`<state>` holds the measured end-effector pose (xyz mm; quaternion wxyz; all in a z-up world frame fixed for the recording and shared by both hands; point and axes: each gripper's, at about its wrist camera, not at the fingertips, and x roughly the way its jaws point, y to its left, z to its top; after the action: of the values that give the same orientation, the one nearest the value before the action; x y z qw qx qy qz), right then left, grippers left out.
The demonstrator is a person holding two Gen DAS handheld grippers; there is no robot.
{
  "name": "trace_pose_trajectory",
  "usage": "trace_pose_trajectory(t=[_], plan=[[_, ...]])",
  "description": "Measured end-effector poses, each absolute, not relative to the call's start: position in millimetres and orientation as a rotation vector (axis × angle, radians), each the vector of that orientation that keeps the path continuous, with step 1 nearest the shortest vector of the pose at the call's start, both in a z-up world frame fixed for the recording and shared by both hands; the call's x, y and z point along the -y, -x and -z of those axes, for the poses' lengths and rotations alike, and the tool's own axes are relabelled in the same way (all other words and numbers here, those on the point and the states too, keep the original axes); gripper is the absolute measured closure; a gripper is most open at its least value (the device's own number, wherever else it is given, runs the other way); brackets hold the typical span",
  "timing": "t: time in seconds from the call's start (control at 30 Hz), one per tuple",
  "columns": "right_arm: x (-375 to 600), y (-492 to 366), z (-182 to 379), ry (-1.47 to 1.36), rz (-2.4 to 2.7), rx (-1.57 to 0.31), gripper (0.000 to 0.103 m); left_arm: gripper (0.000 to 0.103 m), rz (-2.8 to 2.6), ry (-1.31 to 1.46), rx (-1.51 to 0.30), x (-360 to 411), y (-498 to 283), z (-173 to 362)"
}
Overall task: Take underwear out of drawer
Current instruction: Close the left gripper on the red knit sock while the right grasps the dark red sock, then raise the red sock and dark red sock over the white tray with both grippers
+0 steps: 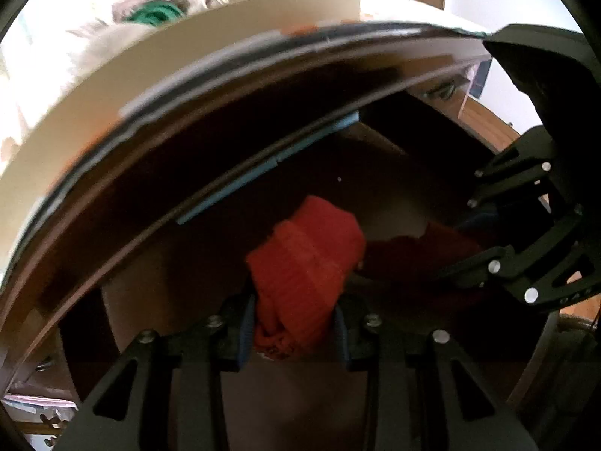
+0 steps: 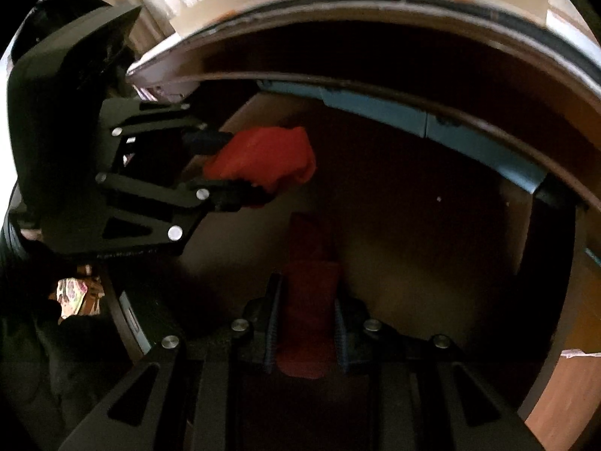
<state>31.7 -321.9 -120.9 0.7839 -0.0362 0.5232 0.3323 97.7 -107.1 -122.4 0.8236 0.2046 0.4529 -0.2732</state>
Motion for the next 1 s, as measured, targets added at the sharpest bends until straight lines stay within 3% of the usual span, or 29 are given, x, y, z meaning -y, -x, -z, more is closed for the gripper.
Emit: trace_pose_trajectory(t=[0.37,1.0], plan=[[304.3,-49.9,144.7,0.099,-0.681,-1.027,0.077,0.07,0.497,-0.381,-0.873,96.3,-95.8,114.4],[309.6,-39.2,127.2,0.065,-0.642,-0.872,0.076,0.07,0.398,-0.319,-0.744,85.9,-89.7,95.0]])
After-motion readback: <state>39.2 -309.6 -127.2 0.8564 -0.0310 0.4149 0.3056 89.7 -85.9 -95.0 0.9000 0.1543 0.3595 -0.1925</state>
